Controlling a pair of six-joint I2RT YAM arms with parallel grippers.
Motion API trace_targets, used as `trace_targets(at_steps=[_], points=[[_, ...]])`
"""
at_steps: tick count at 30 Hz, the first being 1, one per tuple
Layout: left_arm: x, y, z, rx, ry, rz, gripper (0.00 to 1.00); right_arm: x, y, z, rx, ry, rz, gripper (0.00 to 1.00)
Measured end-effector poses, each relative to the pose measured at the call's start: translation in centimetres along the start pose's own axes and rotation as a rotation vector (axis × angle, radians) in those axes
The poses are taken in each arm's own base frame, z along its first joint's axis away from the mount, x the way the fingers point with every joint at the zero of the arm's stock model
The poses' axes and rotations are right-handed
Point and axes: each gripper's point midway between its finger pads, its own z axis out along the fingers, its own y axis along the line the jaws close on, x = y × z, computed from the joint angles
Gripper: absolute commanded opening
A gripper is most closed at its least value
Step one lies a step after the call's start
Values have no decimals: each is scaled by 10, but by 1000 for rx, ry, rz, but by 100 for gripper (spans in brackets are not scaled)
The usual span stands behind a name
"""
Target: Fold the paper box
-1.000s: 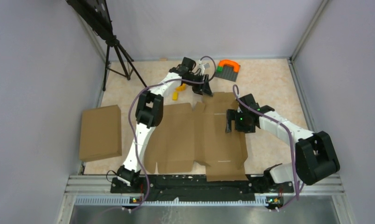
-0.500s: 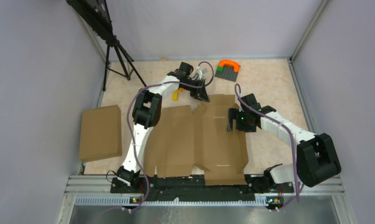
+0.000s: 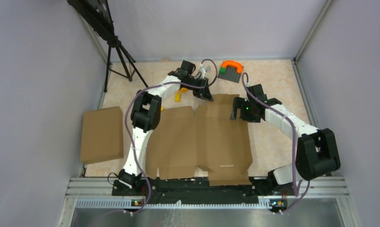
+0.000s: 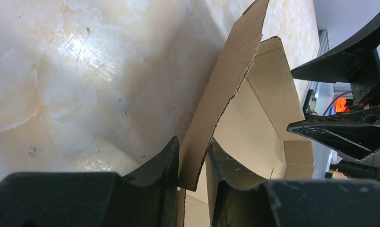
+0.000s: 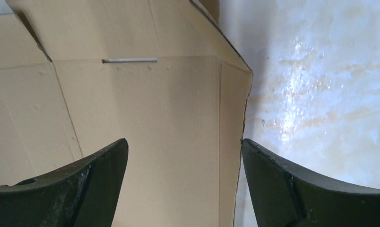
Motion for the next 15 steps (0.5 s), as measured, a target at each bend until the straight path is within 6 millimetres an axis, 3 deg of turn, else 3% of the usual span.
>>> trace_targets(at_steps=[11, 15], points=[[13, -2, 13, -32, 36, 70, 24, -16, 0, 19, 31, 11, -36, 88], [15, -4, 14, -47, 40, 93, 15, -23, -1, 21, 42, 0, -51, 73]])
